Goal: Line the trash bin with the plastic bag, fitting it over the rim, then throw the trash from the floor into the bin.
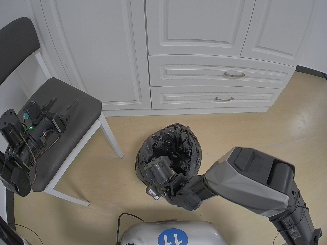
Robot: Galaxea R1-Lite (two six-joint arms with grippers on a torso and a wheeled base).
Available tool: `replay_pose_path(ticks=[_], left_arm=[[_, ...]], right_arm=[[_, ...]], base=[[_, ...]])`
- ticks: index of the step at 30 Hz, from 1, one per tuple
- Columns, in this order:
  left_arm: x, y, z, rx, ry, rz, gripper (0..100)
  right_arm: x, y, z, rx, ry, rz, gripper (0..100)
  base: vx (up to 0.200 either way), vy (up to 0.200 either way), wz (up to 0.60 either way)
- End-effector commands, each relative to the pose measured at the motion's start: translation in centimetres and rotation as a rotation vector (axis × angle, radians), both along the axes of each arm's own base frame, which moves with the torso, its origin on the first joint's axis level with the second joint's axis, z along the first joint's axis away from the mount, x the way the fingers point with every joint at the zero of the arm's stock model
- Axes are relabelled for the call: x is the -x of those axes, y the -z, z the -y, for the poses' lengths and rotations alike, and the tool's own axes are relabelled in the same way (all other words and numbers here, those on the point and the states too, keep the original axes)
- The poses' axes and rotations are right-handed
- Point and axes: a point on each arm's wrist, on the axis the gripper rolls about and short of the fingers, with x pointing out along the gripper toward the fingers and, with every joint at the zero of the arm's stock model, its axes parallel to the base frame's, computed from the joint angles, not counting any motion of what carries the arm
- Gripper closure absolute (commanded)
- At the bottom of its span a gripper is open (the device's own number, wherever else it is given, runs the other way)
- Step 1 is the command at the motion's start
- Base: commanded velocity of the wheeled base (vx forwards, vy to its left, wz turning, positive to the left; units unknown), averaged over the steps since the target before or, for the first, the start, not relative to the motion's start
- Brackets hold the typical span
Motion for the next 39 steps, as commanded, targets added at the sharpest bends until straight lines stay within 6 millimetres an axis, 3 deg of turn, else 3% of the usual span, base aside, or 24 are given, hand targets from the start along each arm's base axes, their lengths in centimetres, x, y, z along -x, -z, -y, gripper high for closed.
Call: replay_pose_path(ticks=[1,9,22,31,32,34,35,36,38,39], left_arm=[[0.0,0.0,0.0,0.0,0.0,0.0,0],[-0.2,0.3,0.0,0.0,0.0,-0.01,0],[-0.2,0.4,0.0,0.0,0.0,-0.016,0],[-0.3,0.5,0.0,0.0,0.0,-0.017,0],[-0.3,0.5,0.0,0.0,0.0,-0.017,0],[-0.3,0.5,0.0,-0.001,0.0,-0.017,0],[-0.2,0.5,0.0,-0.001,0.0,-0.018,0],[-0.2,0.5,0.0,-0.001,0.0,-0.018,0],[-0.2,0.5,0.0,-0.002,0.002,-0.018,0],[-0.2,0.5,0.0,-0.002,0.002,-0.018,0]], right_arm=[[-1.5,-0.8,1.4,-0.013,0.043,0.013,100],[-5.3,-1.6,5.5,-0.05,0.179,0.021,100],[-8.6,-0.4,11.2,-0.055,0.311,-0.023,100],[-8.1,-1.4,10.2,-0.1,0.282,-0.02,100],[-7.3,-1.9,9.0,-0.106,0.253,-0.015,100],[-7.3,-2.0,8.9,-0.107,0.25,-0.014,100],[-6.1,-2.0,7.0,-0.111,0.203,-0.011,100],[-6.0,-2.0,6.9,-0.111,0.199,-0.009,100],[-5.1,-0.9,4.8,-0.102,0.152,-0.018,100],[-5.1,-0.9,4.8,-0.102,0.152,-0.018,100]], base=[[0.0,0.0,0.0],[0.0,0.0,0.0],[0.0,0.0,0.0],[0.0,0.0,0.0],[0.0,0.0,0.0],[0.0,0.0,0.0],[0.0,0.0,0.0],[0.0,0.0,0.0],[0.0,0.0,0.0],[0.0,0.0,0.0]])
